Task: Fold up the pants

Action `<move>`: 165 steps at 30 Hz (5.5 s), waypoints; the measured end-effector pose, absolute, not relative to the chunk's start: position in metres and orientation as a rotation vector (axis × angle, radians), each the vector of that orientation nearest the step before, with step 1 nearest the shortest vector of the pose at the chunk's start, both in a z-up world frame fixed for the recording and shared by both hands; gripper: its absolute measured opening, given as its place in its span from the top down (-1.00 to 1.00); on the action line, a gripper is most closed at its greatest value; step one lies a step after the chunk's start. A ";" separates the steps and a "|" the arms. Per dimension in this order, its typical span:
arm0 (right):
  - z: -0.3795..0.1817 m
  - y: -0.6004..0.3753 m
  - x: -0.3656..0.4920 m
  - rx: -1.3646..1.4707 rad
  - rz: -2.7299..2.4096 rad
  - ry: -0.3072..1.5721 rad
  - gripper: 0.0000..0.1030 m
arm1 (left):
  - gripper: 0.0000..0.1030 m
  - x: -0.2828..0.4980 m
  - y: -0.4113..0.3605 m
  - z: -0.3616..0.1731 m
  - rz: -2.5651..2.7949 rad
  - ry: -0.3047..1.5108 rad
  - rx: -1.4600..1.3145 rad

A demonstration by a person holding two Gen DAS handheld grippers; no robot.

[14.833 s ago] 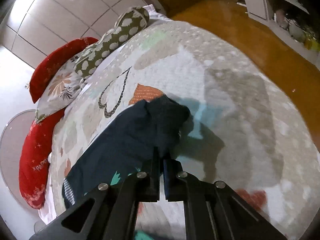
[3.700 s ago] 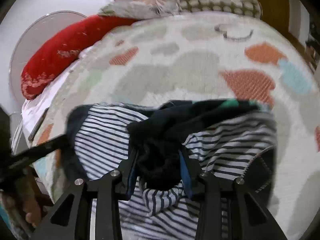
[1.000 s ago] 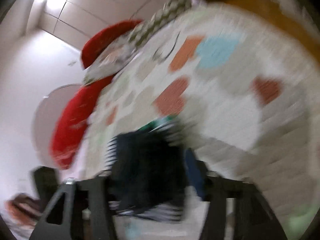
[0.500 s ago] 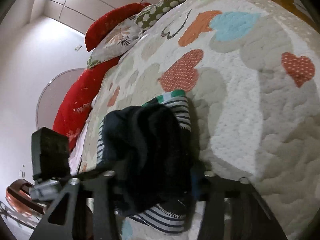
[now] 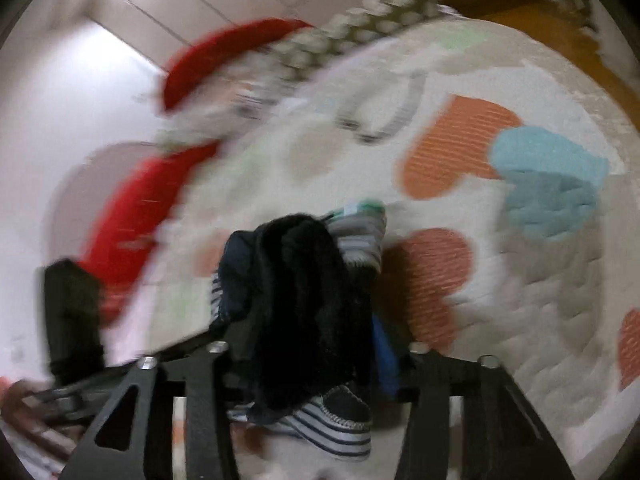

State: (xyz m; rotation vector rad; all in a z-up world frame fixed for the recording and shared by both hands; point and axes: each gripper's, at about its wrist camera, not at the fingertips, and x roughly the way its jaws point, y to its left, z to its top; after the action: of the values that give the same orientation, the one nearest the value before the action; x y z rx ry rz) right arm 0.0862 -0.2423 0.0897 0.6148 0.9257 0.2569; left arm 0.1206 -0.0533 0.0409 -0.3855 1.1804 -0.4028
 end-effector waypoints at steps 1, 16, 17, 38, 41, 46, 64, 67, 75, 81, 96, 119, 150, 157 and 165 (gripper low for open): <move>0.085 -0.244 0.089 0.604 0.228 0.947 -0.06 | -0.29 0.115 -0.046 0.045 -0.409 1.162 -0.420; 0.080 -0.249 0.054 0.870 0.398 0.853 0.01 | -0.29 0.060 -0.065 0.020 -0.422 1.146 -0.323; 0.070 -0.251 0.055 0.871 0.350 0.871 0.03 | -0.29 0.058 -0.064 0.023 -0.426 1.140 -0.314; 0.134 -0.196 0.085 0.723 0.511 0.845 0.00 | -0.32 -0.039 -0.017 0.067 -0.199 0.956 -0.183; 0.097 -0.186 0.117 0.795 0.438 0.952 0.01 | -0.40 -0.044 -0.012 0.068 -0.191 0.949 -0.177; 0.093 -0.187 0.117 0.813 0.401 0.941 0.03 | -0.41 -0.051 -0.005 0.070 -0.176 0.929 -0.153; 0.126 -0.233 -0.063 0.571 0.231 0.714 -0.17 | -1.00 -0.146 -0.013 0.153 0.112 0.288 0.009; 0.126 -0.237 -0.084 0.567 0.187 0.695 -0.18 | -1.00 -0.158 -0.018 0.167 0.068 0.223 -0.010; 0.120 -0.233 -0.113 0.477 0.079 0.724 -0.18 | -1.00 -0.128 -0.055 0.140 -0.015 0.568 0.131; 0.119 -0.236 -0.112 0.420 0.051 0.725 -0.18 | -1.00 -0.104 -0.056 0.100 -0.020 0.766 0.139; 0.109 -0.164 0.032 0.119 0.024 0.860 -0.18 | -1.00 -0.094 -0.019 0.075 0.015 0.882 0.043; 0.096 -0.222 -0.086 0.215 -0.090 0.804 -0.31 | -1.00 -0.110 -0.049 0.078 -0.137 0.849 0.024; 0.068 -0.202 -0.101 0.101 -0.092 0.805 -0.47 | -1.00 -0.086 -0.043 0.007 -0.121 1.078 0.009; 0.063 -0.203 -0.102 0.094 -0.080 0.776 -0.55 | -1.00 -0.087 -0.040 0.002 -0.145 1.062 -0.005; 0.060 -0.202 -0.104 0.070 -0.072 0.741 -0.59 | -1.00 -0.096 -0.041 0.011 -0.174 1.034 -0.001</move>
State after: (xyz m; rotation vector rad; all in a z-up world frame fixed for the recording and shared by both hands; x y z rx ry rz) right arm -0.1043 -0.2017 0.0597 0.0701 0.7414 -0.0722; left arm -0.0957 -0.0413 0.0112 -0.0011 1.0344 -0.1745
